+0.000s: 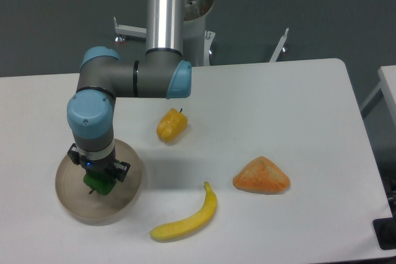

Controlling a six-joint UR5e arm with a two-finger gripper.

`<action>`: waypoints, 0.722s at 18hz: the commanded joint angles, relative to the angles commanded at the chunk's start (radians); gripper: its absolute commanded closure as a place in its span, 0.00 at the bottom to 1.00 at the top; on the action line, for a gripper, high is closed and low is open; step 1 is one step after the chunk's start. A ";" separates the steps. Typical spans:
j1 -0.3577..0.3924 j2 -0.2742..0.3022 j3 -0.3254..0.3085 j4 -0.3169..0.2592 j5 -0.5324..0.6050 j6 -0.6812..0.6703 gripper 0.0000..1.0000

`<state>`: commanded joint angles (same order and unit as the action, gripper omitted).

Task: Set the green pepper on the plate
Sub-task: 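Lower the green pepper onto the plate and open the gripper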

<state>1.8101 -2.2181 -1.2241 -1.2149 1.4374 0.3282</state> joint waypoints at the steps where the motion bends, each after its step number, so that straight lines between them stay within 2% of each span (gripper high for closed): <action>1: 0.000 -0.002 0.000 0.002 0.000 0.005 0.45; 9: -0.011 -0.017 -0.002 0.008 -0.002 0.015 0.45; 13: -0.012 -0.018 -0.005 0.008 -0.003 0.069 0.45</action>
<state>1.7978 -2.2365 -1.2287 -1.2072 1.4343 0.3972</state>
